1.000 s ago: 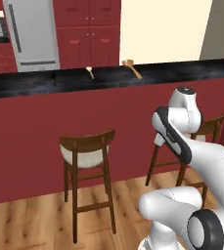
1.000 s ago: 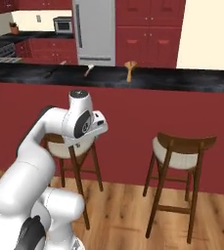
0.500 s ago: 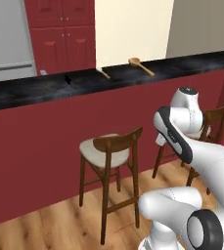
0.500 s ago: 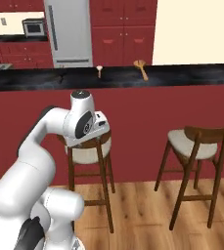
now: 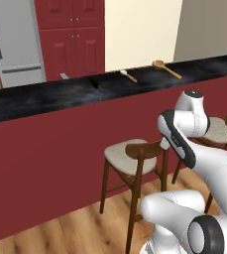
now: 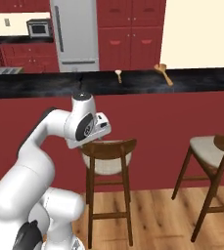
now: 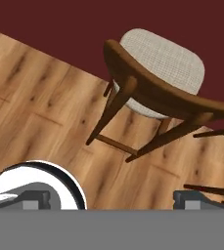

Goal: Pick up the metallic utensils from the counter and place them in the open drawer. Make sure not to pick up any wooden utensils.

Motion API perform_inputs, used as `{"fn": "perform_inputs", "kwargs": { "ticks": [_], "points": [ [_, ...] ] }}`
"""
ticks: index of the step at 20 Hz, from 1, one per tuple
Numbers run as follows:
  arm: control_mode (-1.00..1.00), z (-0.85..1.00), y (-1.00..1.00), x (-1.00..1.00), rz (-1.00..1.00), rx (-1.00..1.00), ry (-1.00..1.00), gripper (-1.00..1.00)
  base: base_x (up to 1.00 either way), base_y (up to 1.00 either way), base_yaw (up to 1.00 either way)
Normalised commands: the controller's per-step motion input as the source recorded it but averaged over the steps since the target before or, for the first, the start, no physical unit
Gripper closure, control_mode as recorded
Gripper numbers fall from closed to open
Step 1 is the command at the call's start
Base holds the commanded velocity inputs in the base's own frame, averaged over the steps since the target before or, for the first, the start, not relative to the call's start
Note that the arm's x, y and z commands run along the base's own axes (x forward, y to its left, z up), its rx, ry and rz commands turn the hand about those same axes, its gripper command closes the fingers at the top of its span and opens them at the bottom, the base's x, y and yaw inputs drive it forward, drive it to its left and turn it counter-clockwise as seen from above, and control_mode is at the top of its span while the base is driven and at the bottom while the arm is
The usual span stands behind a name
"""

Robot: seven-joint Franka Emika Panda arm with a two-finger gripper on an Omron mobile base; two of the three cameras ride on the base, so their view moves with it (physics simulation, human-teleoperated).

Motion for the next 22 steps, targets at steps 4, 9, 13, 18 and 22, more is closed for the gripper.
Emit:
{"fn": "perform_inputs", "kwargs": {
  "ticks": [4,9,13,18,22],
  "points": [
    [1.00,0.00,0.00,0.00,0.00,0.00,0.00,-1.00,0.84,0.08,0.00],
    [1.00,0.00,0.00,0.00,0.00,0.00,0.00,-1.00,0.90,0.32,-0.01],
    [1.00,0.00,0.00,0.00,0.00,0.00,0.00,-1.00,0.75,0.40,-0.08],
    [1.00,0.00,0.00,0.00,0.00,0.00,0.00,-1.00,0.00,0.01,-0.01],
    [1.00,0.00,0.00,0.00,0.00,0.00,0.00,-1.00,0.00,0.00,0.00]
  ]
}}
